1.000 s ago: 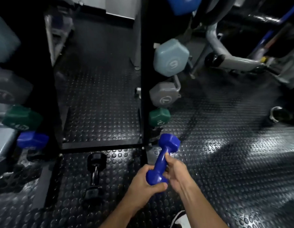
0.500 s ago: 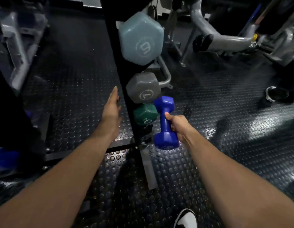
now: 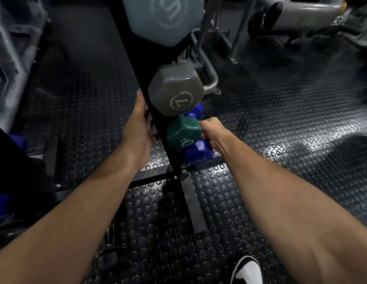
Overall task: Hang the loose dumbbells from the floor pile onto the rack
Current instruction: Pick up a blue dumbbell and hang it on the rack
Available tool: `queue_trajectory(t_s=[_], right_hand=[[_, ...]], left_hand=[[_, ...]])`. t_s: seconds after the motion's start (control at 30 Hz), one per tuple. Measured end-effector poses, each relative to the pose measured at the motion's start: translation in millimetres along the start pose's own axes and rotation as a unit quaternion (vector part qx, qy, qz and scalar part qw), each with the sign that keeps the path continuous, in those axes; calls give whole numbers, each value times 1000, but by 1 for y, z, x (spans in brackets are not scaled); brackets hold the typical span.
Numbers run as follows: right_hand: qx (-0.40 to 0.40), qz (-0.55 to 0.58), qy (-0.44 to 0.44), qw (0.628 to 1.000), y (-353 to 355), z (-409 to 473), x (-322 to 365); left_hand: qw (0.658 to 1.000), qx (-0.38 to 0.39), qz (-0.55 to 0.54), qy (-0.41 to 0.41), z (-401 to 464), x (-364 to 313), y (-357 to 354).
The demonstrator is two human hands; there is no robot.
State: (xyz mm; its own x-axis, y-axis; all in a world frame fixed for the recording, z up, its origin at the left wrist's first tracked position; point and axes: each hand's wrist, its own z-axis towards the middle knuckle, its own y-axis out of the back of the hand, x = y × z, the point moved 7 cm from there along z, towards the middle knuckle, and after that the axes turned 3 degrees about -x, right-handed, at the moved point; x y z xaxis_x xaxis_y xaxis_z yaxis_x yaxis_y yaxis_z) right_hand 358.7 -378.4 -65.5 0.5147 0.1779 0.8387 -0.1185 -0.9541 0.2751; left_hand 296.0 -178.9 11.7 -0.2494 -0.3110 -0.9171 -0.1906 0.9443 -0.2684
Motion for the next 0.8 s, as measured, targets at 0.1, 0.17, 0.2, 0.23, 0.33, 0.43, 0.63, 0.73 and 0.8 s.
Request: queue_trajectory(t_s=[0.1, 0.17, 0.2, 0.23, 0.33, 0.43, 0.63, 0.73, 0.8], right_hand=[[23, -44, 7, 999, -8, -6, 0], [35, -71, 18, 997, -8, -7, 1], [38, -83, 27, 996, -7, -7, 3], [36, -98, 36, 994, -7, -9, 5], [28, -132, 53, 989, -11, -11, 6], [56, -101, 42, 992, -20, -14, 4], [84, -82, 28, 993, -25, -9, -2], [87, -8, 26, 996, -24, -13, -8], [79, 26, 41, 996, -22, -20, -10]], left_hand=[[1000, -1, 2, 6, -1, -2, 0], [1000, -1, 7, 6, -3, -3, 0], [1000, 1, 11, 4, -5, -4, -1], [1000, 1, 13, 3, -6, -5, 0], [1000, 6, 17, 2, -8, -6, 0], [1000, 14, 26, -1, -8, -5, 0], [999, 31, 36, 14, -4, -2, 6], [999, 35, 38, 7, -3, -3, 10], [998, 37, 49, -9, -6, -3, 17]])
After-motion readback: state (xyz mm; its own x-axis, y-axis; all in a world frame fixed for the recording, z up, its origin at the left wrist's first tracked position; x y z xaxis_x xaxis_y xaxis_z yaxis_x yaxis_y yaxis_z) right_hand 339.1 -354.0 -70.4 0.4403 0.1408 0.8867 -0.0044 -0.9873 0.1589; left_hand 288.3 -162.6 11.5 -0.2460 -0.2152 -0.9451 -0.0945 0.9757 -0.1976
